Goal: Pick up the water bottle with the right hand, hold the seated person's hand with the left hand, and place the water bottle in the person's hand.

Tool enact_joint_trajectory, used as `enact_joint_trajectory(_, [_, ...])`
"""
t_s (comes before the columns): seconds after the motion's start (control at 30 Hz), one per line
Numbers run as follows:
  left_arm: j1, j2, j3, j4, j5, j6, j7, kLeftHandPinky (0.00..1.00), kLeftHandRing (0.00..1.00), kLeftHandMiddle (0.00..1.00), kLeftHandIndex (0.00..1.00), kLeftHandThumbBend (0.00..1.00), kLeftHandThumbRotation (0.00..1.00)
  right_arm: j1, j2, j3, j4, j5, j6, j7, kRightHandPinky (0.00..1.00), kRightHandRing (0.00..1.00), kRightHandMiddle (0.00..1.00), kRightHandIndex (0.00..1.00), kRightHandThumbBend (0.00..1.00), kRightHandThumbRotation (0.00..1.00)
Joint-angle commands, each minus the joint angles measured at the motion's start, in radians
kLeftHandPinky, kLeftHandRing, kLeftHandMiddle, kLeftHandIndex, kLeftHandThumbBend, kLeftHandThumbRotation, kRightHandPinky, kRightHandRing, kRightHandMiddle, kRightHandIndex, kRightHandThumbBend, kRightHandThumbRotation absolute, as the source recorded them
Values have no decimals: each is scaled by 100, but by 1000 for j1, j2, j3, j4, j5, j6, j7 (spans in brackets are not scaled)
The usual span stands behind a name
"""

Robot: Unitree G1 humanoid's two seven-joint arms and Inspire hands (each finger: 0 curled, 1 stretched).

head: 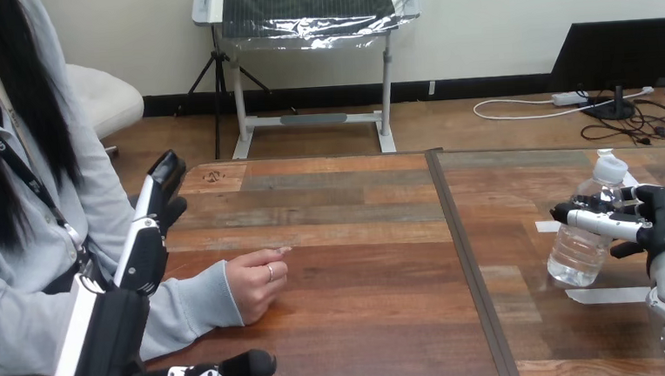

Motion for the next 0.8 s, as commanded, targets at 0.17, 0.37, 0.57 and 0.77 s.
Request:
enact_joint_trajectory(0.17, [-6,-16,7,-53,-7,-10,-10,96,100,100,100,100,59,-70,22,6,0,-2,6,-3,21,28,38,39,71,0])
enact_joint_trajectory(0.37, [3,-22,13,-60,-6,-8,-12,96,100,100,100,100,60,-71,24,0,-3,9,-2,14,20,28,38,38,67,0])
enact_joint_trajectory(0.57, [-2,-16,16,-47,-9,-28,-21,96,100,100,100,100,60,-71,28,-5,-6,18,-17,25,18,24,35,36,64,0])
enact_joint_trajectory(0.77, [5,-18,16,-58,-15,-8,-27,97,100,100,100,100,60,-70,33,-26,-10,43,-38,40,15,22,33,35,62,0])
